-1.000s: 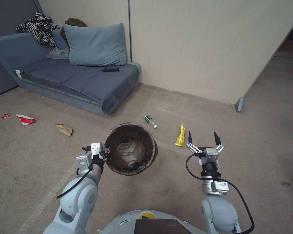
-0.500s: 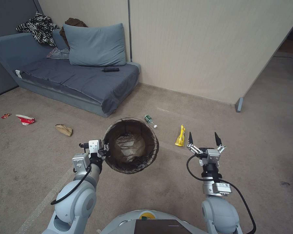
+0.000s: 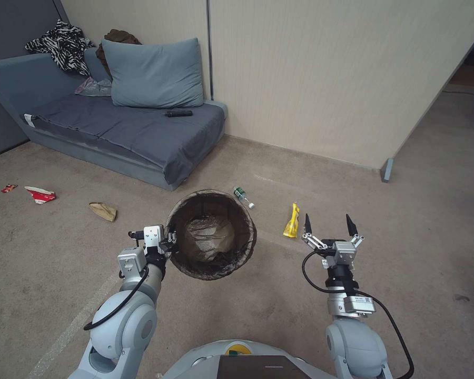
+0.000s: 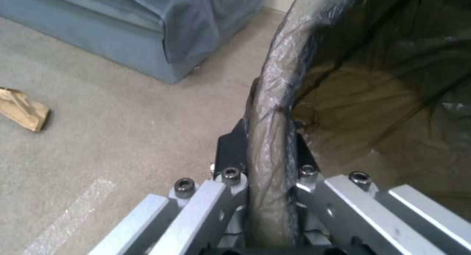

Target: Pick up the trash bin, then pick up the garbage from the floor and place it into the trash bin.

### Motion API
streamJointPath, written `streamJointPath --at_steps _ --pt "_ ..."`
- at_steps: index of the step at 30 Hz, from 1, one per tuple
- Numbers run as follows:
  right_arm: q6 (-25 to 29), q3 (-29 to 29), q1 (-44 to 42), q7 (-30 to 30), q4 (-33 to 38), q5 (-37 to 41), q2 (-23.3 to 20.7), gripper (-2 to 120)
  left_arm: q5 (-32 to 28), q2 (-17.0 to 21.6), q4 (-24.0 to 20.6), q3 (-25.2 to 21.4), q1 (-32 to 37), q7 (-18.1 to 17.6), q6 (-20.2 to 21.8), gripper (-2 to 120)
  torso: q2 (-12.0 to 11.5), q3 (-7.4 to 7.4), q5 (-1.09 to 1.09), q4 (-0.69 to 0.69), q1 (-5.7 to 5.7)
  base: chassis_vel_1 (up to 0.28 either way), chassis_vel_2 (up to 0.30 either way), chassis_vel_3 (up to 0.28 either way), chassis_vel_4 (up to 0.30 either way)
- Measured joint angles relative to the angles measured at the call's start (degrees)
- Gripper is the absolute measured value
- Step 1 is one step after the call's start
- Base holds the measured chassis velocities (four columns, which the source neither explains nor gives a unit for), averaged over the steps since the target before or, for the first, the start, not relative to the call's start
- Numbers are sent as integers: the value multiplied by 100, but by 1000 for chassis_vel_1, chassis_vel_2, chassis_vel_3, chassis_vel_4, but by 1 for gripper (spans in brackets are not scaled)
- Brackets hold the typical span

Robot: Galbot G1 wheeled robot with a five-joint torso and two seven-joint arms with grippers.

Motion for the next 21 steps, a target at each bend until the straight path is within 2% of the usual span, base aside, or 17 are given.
streamJointPath --at_steps 8,16,19,21 --pt "-14 3 25 -2 -23 48 -8 100 -2 -9 14 5 -13 -5 -6 4 0 0 0 0 0 -116 143 127 -135" --pt "11 13 30 -41 -51 72 -13 100 21 -20 30 -1 -17 -12 -9 4 0 0 0 -2 0 -241 222 236 -228" --pt "18 12 28 -46 -47 67 -11 100 44 -21 33 -6 -14 -13 -17 4 0 0 1 2 0 -241 244 219 -244" --pt "78 13 24 -57 -46 19 -7 100 51 -25 39 -5 -19 -12 -22 4 0 1 0 -1 0 -225 222 198 -229"
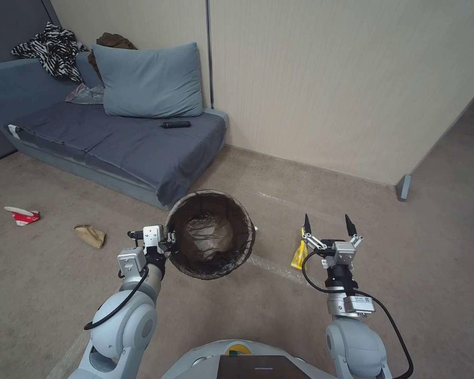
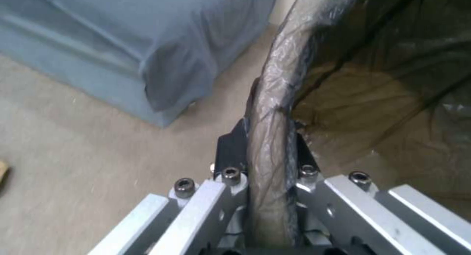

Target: Pick up the trash bin, then pick up the garbage from the floor and place it into the trash bin.

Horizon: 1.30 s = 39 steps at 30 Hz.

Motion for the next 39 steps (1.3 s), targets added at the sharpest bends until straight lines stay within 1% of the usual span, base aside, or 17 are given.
streamJointPath --at_steps 2,4,7,14,16,17,20,21,23,26,32,33,34,35,36,37,39 --pt "74 -4 8 6 -16 -52 4 100 0 -1 1 -1 -1 0 -1 4 0 0 1 -1 0 -190 212 183 -178" --pt "192 -9 43 16 -42 -152 9 100 1 -1 4 -5 -5 -3 -1 4 0 1 0 4 1 -157 160 169 -143" --pt "217 -10 45 33 -50 -213 10 100 1 -2 4 -1 -8 -4 -1 4 0 1 0 2 1 -69 95 95 -48" --pt "152 -72 37 154 -44 -317 -21 100 1 -12 3 3 -7 -9 2 4 0 -1 0 1 -1 2 -7 -7 5" --pt "11 -109 38 215 -21 -272 -43 100 2 -11 -2 1 -7 -10 2 4 0 -1 1 0 -1 0 0 0 0" --pt "-194 -128 42 274 13 -200 -68 100 2 -9 -11 -2 -6 -10 3 4 0 -1 0 1 -1 0 0 0 0" --pt "-359 -145 41 312 39 -116 -100 100 5 -7 -16 -5 -6 -10 3 4 0 -1 0 1 0 0 0 0 0" --pt "-569 -161 39 356 71 -22 -135 100 8 -5 -21 -8 -5 -10 3 4 0 -1 1 2 0 0 0 0 0" --pt "-618 -163 38 363 78 -2 -144 100 9 -4 -21 -9 -5 -10 3 4 0 -1 1 2 0 0 0 0 0" --pt "-1213 -180 37 456 134 298 -257 100 13 1 -32 -14 -4 -10 3 4 0 -1 0 0 0 0 0 0 0" --pt "-1665 -187 54 522 136 514 -335 100 14 4 -43 -19 -1 -10 3 4 0 -1 0 2 0 0 0 0 0" --pt "-1869 -194 74 560 130 606 -373 100 15 6 -46 -20 -1 -9 3 4 0 -1 1 0 -1 0 0 0 0" --pt "-2233 -198 155 632 64 784 -445 100 16 10 -47 -21 -2 -9 4 4 0 -1 0 2 -1 0 0 0 0" --pt "-2233 -198 155 632 64 784 -445 100 16 10 -47 -21 -2 -9 4 4 0 -1 0 2 -1 0 0 0 0" --pt "-2438 -202 214 660 -3 902 -479 100 16 15 -47 -21 -6 -9 7 4 0 -1 1 1 0 0 0 0 0" --pt "-2859 -208 357 721 -145 1159 -540 100 18 25 -44 -13 -23 -10 14 4 0 0 1 3 0 0 0 0 0" --pt "-2983 -215 396 743 -199 1235 -557 100 19 28 -40 -10 -27 -10 16 4 0 -1 1 2 -1 0 0 0 0"
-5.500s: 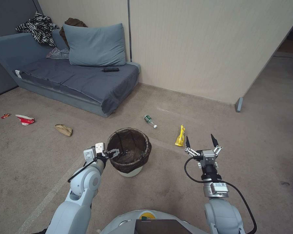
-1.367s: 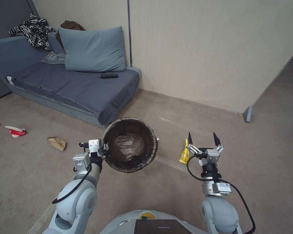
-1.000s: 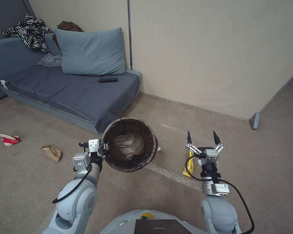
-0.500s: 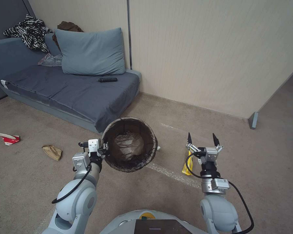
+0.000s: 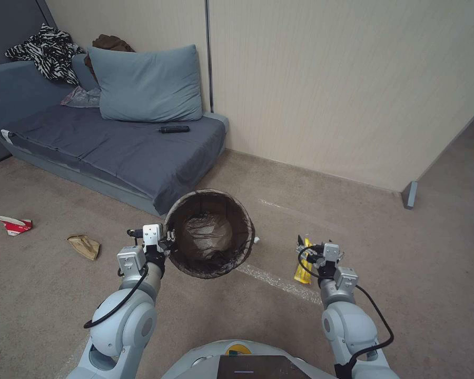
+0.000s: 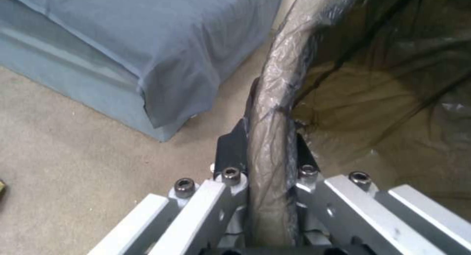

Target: Pick up the trash bin, then pick up the garbage from the floor and place it into the trash bin.

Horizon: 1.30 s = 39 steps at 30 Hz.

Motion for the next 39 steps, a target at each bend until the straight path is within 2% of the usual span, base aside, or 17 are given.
streamJointPath --at_steps 2,4,5,7,12,39 --pt "-633 -34 266 92 -420 271 -123 100 1 12 34 8 -33 -2 10 4 0 0 0 -1 0 0 0 0 0" --pt "-997 -37 408 95 -634 480 -225 100 1 6 56 4 -55 -1 12 4 0 0 0 -1 0 0 0 0 0" --pt "-997 -37 408 95 -634 480 -225 100 1 6 56 4 -55 -1 12 4 0 0 0 -1 0 0 0 0 0" --pt "-1363 -88 631 121 -916 753 -359 100 0 -8 82 10 -66 -1 12 4 0 1 0 -1 0 0 0 0 0" --pt "-1610 -134 888 206 -1346 953 -455 100 8 -34 77 15 -62 -2 12 4 0 1 -1 -1 0 0 0 0 0" --pt "-1066 -159 1828 150 -3459 640 -395 100 48 -48 25 -6 2 2 9 4 0 1 0 -1 0 0 0 0 0"
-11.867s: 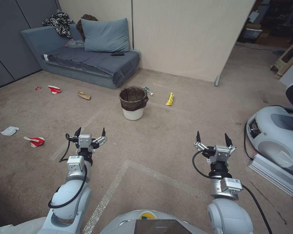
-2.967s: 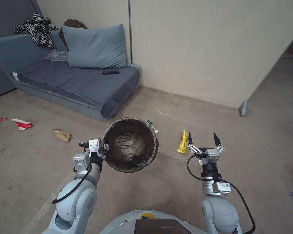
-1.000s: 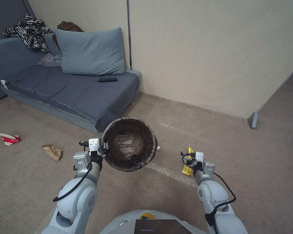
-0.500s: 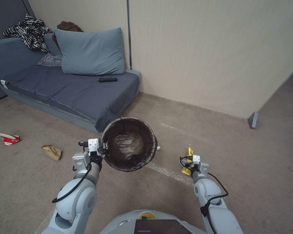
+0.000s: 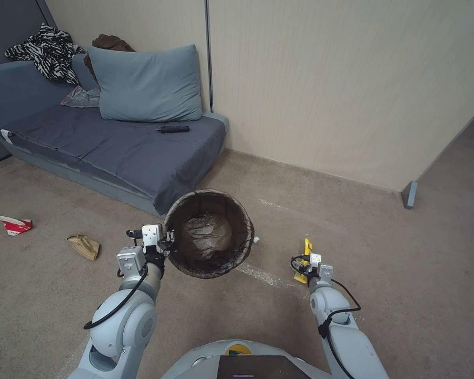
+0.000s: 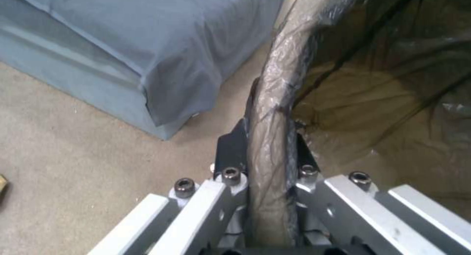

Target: Pick up the trash bin, then pick up the garbage from the floor and place it into the trash bin.

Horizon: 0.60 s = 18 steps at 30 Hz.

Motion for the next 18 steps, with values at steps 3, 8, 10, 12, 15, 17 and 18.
streamJointPath --at_steps 3,8,10,12,15,17,18 --pt "62 10 115 -25 -201 -20 26 97 4 4 1 -2 7 -1 0 4 0 0 -1 1 0 0 0 0 0" --pt "165 24 240 -80 -470 -83 51 95 6 7 -5 -19 27 -2 -2 4 0 0 -1 0 0 0 0 0 0" --pt "204 33 272 -86 -543 -116 64 92 6 7 -7 -23 29 -2 -4 4 0 0 0 0 0 0 0 0 0" --pt "254 49 332 -96 -663 -166 80 86 7 7 -11 -24 33 -3 -5 4 0 0 -1 0 0 0 0 0 0" --pt "337 77 418 -125 -858 -231 89 75 9 6 -26 -24 42 -4 -6 4 0 0 -1 0 0 0 0 0 0" --pt "352 81 432 -131 -895 -244 89 73 9 6 -28 -24 45 -4 -6 4 0 0 0 0 0 0 0 0 0" --pt "372 91 460 -142 -970 -263 90 67 9 6 -32 -24 49 -4 -7 4 0 0 -1 0 0 0 0 0 0"
